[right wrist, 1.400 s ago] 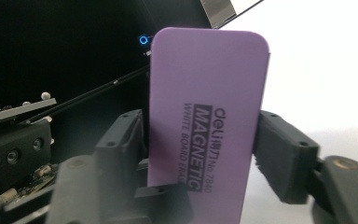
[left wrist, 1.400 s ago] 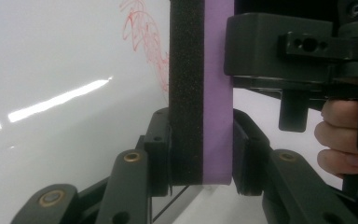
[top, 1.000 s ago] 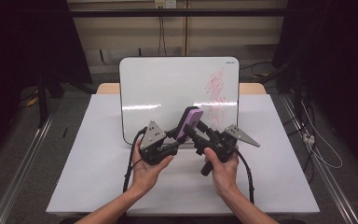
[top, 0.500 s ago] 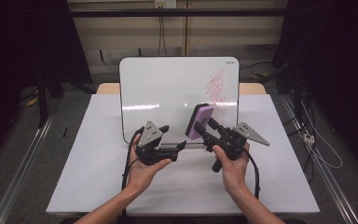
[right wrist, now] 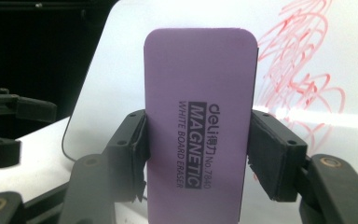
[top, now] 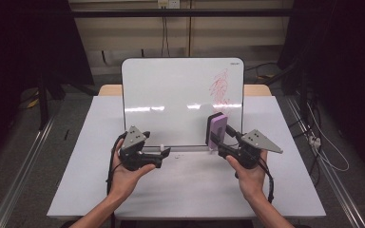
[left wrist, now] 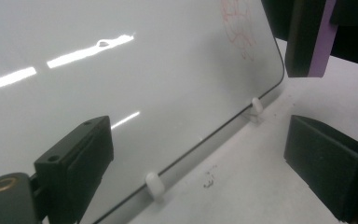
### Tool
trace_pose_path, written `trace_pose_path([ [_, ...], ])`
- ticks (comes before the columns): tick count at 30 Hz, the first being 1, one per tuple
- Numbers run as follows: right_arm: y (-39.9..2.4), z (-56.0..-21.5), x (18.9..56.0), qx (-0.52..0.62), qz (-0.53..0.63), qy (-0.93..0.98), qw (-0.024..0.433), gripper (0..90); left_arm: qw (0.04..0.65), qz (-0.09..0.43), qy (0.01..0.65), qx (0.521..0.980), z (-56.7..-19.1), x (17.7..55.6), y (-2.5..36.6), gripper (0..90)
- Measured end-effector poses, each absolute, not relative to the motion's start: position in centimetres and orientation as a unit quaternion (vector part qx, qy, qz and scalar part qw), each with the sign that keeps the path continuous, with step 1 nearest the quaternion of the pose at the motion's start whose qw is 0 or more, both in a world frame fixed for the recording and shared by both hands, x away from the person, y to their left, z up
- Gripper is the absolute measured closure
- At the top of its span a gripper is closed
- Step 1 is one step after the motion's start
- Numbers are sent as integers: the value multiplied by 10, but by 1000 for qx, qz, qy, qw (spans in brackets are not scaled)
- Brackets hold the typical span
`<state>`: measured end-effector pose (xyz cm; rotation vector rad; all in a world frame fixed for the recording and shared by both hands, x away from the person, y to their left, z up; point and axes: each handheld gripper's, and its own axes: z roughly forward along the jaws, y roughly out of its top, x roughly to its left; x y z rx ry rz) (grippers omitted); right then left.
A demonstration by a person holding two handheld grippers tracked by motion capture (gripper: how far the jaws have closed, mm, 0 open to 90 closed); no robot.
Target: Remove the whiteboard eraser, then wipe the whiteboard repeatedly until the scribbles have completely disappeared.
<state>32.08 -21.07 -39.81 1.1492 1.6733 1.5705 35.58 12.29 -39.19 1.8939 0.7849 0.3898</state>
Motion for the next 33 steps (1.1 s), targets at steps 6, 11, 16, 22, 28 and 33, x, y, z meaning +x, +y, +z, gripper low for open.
trace_pose_path([
  [6,-218,-396,324,421,552,651,307,417,490,165,317,795,-398,347,139,47],
  [11,-225,-382,332,404,500,678,355,417,472,180,320,802,-405,334,160,50],
  [16,-231,-368,340,399,449,692,399,417,465,190,337,796,-416,322,177,54],
  [22,-236,-364,353,399,408,703,424,418,475,202,366,775,-424,318,188,60],
  [28,-231,-365,366,381,368,726,439,418,473,198,367,776,-429,320,186,60],
  [33,-227,-359,381,371,345,735,451,418,475,197,366,776,-428,321,186,59],
])
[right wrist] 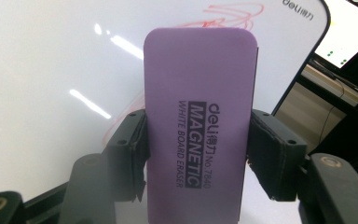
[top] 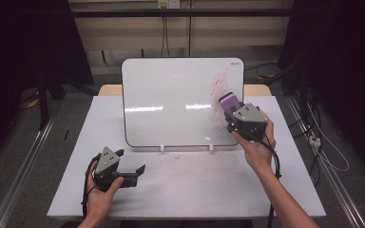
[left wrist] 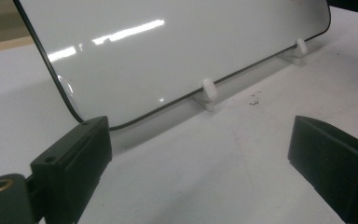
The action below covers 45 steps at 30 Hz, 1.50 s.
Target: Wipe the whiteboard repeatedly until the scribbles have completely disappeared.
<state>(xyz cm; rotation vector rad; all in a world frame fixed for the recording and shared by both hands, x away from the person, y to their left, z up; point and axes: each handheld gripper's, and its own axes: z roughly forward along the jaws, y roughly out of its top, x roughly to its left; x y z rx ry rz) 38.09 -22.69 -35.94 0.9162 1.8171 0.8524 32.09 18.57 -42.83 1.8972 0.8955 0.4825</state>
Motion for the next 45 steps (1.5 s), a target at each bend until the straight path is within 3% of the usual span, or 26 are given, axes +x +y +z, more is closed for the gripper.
trace_pose_path([
  [9,-225,-339,413,362,302,745,471,419,473,195,370,776,-430,323,189,60],
  [24,-208,-353,433,340,255,758,494,419,473,193,373,775,-431,324,189,60],
  [36,-194,-376,414,314,277,789,450,419,470,192,373,777,-432,326,190,60],
  [45,-213,-356,435,346,298,768,450,419,472,189,378,774,-432,326,191,60],
])
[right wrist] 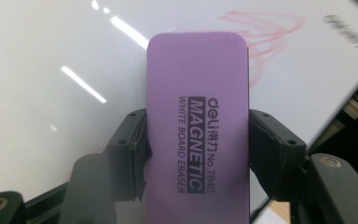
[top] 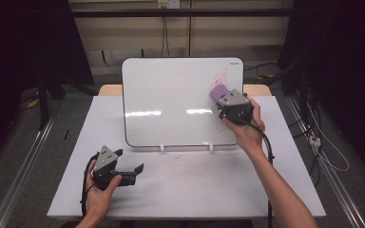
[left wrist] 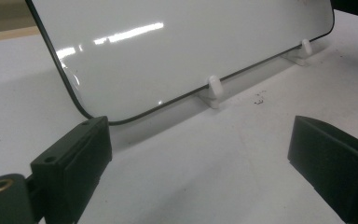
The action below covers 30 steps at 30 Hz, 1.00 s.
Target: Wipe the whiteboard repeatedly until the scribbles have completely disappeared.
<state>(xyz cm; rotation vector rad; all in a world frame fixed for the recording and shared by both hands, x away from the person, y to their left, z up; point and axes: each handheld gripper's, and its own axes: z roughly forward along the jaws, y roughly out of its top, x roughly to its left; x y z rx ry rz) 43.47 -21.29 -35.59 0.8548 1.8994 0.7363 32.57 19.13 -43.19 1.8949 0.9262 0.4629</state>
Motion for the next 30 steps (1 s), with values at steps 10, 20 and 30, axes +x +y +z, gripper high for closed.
trace_pose_path([
  [10,-224,-333,455,367,288,745,477,419,473,187,382,771,-432,326,194,60],
  [20,-201,-368,426,333,311,776,437,419,472,187,380,774,-433,326,191,60],
  [30,-198,-359,436,341,325,766,437,419,472,188,375,775,-432,326,192,61],
])
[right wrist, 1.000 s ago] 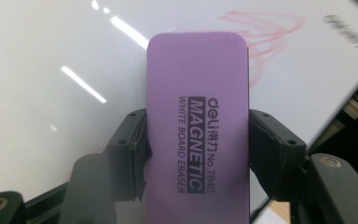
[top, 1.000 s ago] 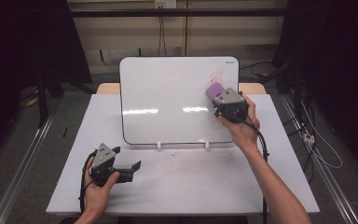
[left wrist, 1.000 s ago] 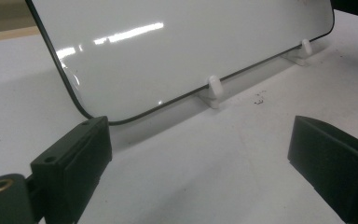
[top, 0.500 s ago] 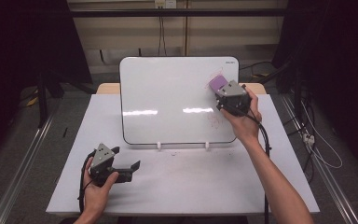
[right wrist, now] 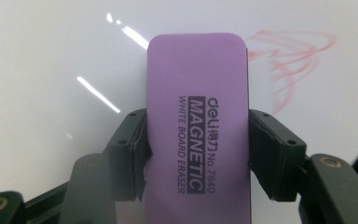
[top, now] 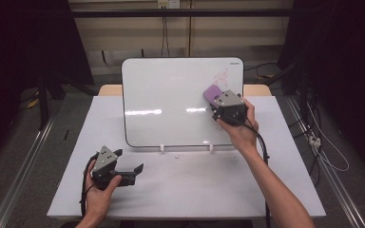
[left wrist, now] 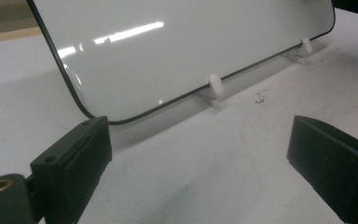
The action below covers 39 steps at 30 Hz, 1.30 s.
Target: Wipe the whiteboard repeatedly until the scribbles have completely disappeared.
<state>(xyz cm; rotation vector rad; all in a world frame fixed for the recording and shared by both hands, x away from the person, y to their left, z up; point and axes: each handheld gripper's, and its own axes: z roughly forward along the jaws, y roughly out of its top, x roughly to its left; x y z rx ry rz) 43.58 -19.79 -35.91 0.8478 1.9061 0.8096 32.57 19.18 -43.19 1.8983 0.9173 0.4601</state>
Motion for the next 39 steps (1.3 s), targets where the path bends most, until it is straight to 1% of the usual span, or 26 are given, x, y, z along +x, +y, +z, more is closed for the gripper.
trace_pose_path([
  [1,-201,-355,440,347,325,760,444,419,473,187,374,775,-432,325,192,58],
  [6,-223,-338,457,389,336,731,450,419,474,190,370,776,-431,324,192,56],
  [9,-227,-333,460,402,337,724,448,419,473,190,373,775,-431,325,192,55],
  [11,-222,-335,457,393,327,724,464,419,474,188,376,773,-432,326,192,55],
  [17,-202,-347,449,368,326,741,458,420,476,186,379,772,-432,326,191,55],
  [22,-177,-359,439,333,329,767,439,420,473,188,381,772,-433,327,191,56],
  [24,-169,-361,437,321,319,772,447,419,475,186,380,772,-433,327,192,56],
  [25,-170,-361,438,324,323,772,442,420,473,186,378,774,-433,327,192,56],
  [27,-174,-357,442,335,331,765,439,420,473,185,381,773,-433,327,193,56],
  [32,-201,-339,458,378,335,737,449,420,476,183,382,771,-433,327,194,56],
  [39,-234,-315,474,423,313,703,478,420,473,183,384,771,-433,328,194,56],
])
